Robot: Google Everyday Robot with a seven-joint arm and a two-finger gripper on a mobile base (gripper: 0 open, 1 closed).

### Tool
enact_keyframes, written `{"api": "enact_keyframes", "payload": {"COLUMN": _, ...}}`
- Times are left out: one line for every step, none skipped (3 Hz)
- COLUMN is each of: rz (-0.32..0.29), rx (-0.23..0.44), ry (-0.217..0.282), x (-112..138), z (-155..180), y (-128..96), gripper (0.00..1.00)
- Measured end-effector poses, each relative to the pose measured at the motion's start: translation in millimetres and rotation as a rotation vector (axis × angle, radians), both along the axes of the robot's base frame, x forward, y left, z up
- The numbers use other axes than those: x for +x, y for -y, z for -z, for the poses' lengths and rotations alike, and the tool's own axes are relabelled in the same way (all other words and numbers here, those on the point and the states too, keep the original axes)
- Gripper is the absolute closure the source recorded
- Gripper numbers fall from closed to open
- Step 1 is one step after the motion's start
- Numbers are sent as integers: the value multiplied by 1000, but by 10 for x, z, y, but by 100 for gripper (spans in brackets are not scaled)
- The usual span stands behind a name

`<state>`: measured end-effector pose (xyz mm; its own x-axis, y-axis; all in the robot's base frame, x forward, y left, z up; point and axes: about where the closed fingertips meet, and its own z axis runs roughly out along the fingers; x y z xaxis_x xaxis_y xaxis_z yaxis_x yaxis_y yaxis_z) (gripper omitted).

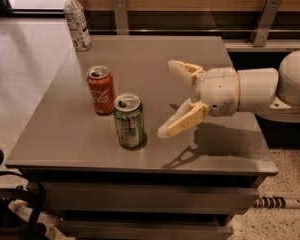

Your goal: Move green can near blue plastic bottle

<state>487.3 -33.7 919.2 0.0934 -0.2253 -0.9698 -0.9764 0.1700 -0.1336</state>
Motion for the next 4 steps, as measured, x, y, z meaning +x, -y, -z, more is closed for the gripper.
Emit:
{"api": "enact_keyframes", "payload": {"rz": -17, "rx": 36, "ry": -12, "x": -16, "z": 172, "y": -138, "gripper": 0}}
{"api": "enact_keyframes", "payload": {"rz": -19, "rx": 61, "ry": -23, "x": -71, "z": 269, "y": -189, "gripper": 0}}
{"api": "enact_keyframes", "payload": {"rz": -46, "rx": 89, "ry": -28, "x": -96, "z": 311, "y": -314, "gripper": 0}}
{"api": "enact_keyframes", "payload": {"rz": -82, "rx": 111, "ry": -27, "x": -88, "z": 363, "y": -506, "gripper": 0}}
